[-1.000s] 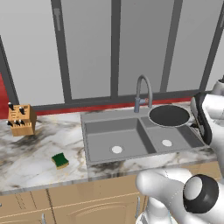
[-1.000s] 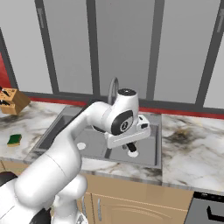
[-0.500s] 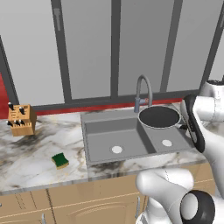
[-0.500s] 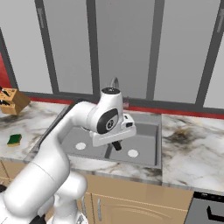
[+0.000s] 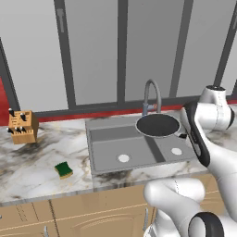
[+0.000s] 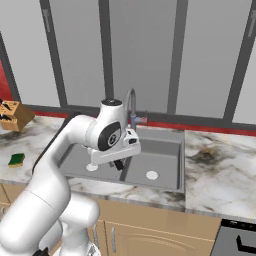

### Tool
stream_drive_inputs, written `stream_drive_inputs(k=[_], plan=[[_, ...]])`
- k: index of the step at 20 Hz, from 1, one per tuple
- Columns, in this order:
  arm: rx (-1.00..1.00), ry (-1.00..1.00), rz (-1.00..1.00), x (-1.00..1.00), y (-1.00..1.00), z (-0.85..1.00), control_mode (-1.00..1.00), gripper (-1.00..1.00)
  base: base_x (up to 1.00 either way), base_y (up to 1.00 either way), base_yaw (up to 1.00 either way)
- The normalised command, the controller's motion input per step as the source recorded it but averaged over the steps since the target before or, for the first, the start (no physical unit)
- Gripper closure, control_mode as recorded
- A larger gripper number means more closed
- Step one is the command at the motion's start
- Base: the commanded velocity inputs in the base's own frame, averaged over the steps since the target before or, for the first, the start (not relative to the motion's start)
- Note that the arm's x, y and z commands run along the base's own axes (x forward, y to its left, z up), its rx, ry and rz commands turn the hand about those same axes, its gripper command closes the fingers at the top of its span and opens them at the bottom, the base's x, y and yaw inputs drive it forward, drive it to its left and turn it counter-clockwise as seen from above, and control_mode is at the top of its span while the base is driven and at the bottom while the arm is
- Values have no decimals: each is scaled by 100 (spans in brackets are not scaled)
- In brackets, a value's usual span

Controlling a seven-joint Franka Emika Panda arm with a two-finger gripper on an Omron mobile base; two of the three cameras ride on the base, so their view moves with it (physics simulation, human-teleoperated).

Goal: Pick the pan and sponge and place them into the sink. Then turn on the water.

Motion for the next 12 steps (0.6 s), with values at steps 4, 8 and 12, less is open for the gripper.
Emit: stream_drive_inputs(k=[4, 8, 12], plan=[[0, 2, 3, 0, 41, 0, -100, 100, 0, 0, 0], [-1, 0, 3, 2, 31, -3, -100, 100, 0, 0, 0], [0, -2, 3, 12, 21, -6, -100, 100, 0, 0, 0]])
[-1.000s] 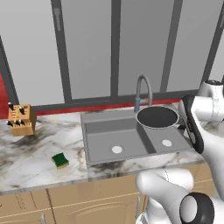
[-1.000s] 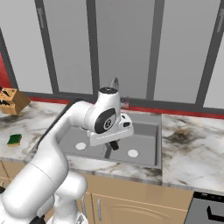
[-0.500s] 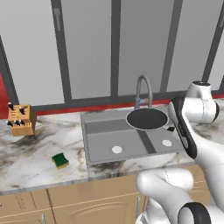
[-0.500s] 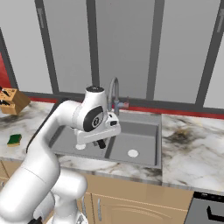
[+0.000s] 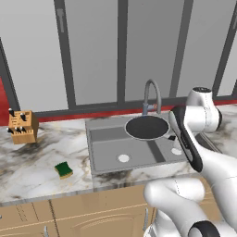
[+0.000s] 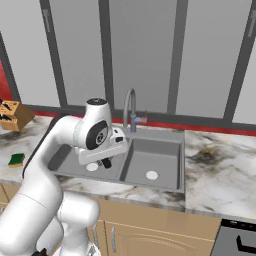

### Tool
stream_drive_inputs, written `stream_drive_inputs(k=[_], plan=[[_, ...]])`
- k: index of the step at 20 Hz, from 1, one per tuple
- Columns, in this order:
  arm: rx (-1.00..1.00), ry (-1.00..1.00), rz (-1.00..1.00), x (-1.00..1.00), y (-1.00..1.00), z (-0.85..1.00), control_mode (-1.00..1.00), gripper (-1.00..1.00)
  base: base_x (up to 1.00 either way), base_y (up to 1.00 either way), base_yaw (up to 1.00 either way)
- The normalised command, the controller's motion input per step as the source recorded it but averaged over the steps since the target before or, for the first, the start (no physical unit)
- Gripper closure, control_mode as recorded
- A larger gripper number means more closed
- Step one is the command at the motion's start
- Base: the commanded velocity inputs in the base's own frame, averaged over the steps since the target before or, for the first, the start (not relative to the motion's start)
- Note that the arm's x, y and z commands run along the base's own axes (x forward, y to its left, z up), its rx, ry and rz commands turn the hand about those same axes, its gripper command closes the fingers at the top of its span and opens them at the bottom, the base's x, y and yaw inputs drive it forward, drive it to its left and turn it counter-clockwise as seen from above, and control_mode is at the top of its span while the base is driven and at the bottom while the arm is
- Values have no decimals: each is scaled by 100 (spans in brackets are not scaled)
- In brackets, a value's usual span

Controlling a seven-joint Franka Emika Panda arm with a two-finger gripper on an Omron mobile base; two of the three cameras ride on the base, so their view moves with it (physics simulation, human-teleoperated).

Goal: Pick the pan and sponge and place them into the sink. Then turn on the water.

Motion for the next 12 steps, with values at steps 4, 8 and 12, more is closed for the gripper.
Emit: stream_drive_inputs(k=[4, 8, 12], plan=[[2, 0, 5, 30, 5, -13, -100, 100, 0, 0, 0], [0, 3, 4, 32, 15, -13, -100, 100, 0, 0, 0], [-1, 7, 3, 33, 18, -12, -100, 100, 0, 0, 0]])
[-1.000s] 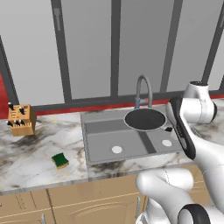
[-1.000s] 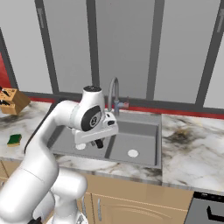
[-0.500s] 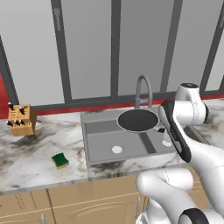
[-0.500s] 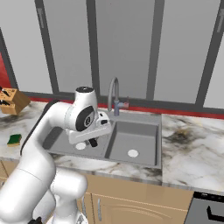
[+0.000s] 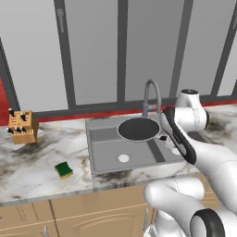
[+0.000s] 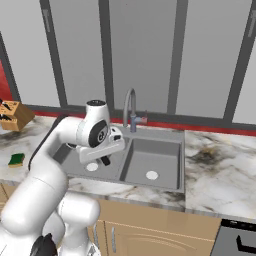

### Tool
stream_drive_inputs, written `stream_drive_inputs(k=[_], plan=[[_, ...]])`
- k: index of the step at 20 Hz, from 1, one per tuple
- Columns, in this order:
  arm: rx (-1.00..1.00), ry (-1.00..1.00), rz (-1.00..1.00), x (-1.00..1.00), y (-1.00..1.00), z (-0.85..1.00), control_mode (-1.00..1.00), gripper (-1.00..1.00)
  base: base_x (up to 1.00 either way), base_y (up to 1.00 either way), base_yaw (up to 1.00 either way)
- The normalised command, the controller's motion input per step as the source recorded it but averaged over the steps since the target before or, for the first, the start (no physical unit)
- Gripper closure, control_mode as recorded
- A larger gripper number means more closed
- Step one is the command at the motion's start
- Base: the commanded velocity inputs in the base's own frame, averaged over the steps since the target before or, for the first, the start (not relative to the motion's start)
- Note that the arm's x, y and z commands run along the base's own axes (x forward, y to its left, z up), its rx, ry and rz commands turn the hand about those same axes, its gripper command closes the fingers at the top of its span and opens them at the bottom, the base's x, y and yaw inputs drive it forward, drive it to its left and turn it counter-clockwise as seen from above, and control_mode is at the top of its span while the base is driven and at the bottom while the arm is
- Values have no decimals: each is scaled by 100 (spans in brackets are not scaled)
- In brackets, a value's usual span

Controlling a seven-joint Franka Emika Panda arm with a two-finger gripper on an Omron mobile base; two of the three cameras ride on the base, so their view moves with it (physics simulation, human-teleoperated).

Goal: Pick the pan and sponge and place them into the sink. Then turn on the water.

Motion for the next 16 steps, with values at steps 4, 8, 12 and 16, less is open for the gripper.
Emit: stream_drive_inputs(k=[4, 8, 12, 16], plan=[[-4, 8, 1, 23, 19, -7, -100, 100, 0, 0, 0], [-5, 9, 1, 21, 17, -10, -100, 100, 0, 0, 0], [-6, 6, 2, 24, 16, -14, -100, 100, 0, 0, 0], [-5, 3, 3, 27, 13, -17, -100, 100, 0, 0, 0]])
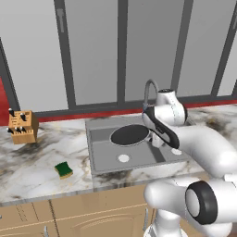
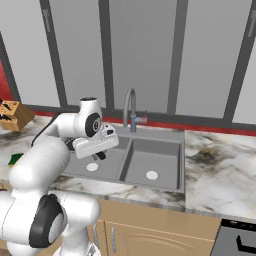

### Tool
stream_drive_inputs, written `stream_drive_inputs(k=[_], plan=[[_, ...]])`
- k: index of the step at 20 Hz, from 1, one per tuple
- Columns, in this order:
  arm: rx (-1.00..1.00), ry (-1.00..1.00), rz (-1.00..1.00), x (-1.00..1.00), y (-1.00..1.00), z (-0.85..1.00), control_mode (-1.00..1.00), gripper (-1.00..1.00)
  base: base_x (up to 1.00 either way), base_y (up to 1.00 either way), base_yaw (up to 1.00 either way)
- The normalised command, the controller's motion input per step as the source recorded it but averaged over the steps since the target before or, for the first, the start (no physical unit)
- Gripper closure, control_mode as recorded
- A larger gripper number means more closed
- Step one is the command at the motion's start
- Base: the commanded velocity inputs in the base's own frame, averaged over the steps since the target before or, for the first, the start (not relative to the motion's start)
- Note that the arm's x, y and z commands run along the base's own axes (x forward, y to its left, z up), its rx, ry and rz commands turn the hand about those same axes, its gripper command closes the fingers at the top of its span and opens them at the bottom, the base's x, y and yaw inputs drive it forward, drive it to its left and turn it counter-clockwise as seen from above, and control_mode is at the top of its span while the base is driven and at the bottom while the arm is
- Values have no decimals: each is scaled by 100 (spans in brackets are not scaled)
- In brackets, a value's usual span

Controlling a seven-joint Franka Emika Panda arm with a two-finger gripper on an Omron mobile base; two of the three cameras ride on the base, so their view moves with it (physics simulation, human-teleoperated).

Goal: Pick the pan and sponge and place them into the sink. Then turn on the water.

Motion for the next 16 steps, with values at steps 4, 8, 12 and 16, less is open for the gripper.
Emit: stream_drive_inputs(k=[4, 8, 12, 16], plan=[[-3, 2, 3, 23, 9, -19, -100, 100, 0, 0, 0], [-1, 1, 2, 23, 6, -25, -100, 100, 0, 0, 0], [0, 0, 3, 28, 5, -23, -100, 100, 0, 0, 0], [0, -2, 2, 25, 4, -11, -100, 100, 0, 0, 0]])
